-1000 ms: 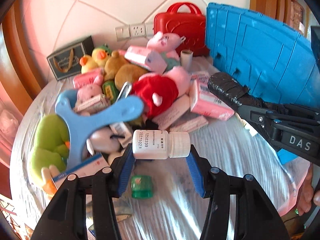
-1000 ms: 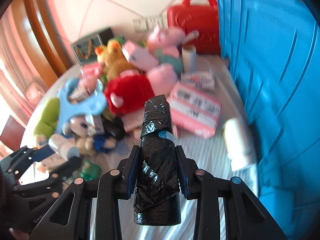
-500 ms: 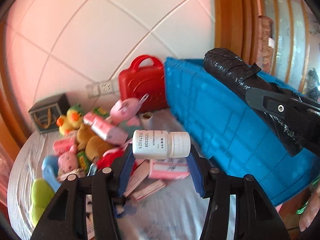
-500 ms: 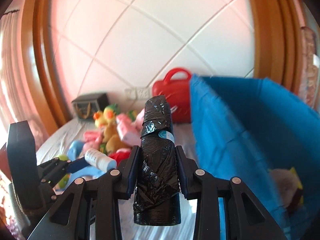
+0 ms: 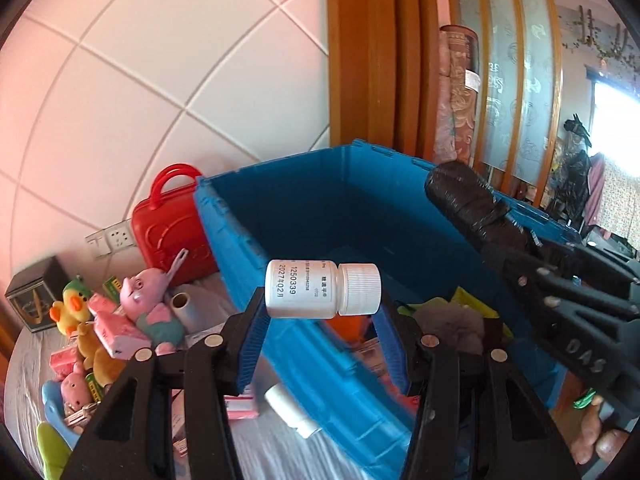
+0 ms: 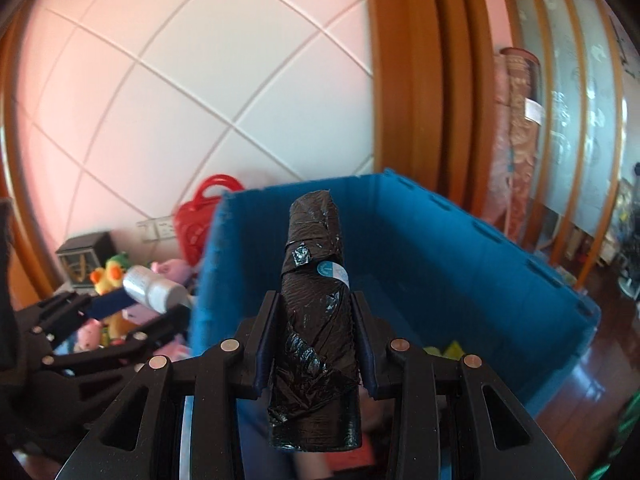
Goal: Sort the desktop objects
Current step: 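Carry the pill bottle and black roll over the crate with both tools, then open both tools to drop the pill bottle and black roll into the crate, then move both tools back away from the crate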
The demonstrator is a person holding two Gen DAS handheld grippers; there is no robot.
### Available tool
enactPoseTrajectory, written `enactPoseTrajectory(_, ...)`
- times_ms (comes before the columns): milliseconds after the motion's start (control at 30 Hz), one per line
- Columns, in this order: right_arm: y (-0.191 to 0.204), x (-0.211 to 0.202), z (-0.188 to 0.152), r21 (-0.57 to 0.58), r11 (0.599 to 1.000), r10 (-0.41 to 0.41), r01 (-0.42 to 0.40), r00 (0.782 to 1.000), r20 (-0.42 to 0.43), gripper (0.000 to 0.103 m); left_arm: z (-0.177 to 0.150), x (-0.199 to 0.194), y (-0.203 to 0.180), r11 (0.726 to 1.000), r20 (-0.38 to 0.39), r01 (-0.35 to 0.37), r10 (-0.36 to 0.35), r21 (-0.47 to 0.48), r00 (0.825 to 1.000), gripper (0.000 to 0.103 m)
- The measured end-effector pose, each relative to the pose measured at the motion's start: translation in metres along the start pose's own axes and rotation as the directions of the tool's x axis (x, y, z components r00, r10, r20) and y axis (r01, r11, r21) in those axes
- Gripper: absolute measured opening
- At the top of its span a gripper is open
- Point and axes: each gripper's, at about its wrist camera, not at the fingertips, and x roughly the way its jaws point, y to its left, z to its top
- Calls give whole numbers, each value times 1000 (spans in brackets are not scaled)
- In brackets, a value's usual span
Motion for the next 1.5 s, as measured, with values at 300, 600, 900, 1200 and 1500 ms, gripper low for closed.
enactPoseTrajectory(300,-59,37,-16,-58,998,-40,35,995,-93,34,5,31,-59,998,-96,-14,19,59,995,51)
enactPoseTrajectory(600,-77,52,-23,-124,989,-88,77,993,-83,34,7,35,-73,995,-122,-46,57,89,991,51)
enactPoseTrajectory(900,-85,54,-23,-158,975,-165,155,985,-50,43,5,32,-70,996,-126,-26,37,85,991,53)
enactPoseTrajectory(1200,-73,18,-14,-147,965,-208,216,976,65,103,0,3,-60,997,-60,-29,34,78,998,61)
enactPoseTrajectory(1500,-37,-25,-26,-101,978,-176,185,980,91,103,-20,-60,-26,997,62,-82,81,17,995,71)
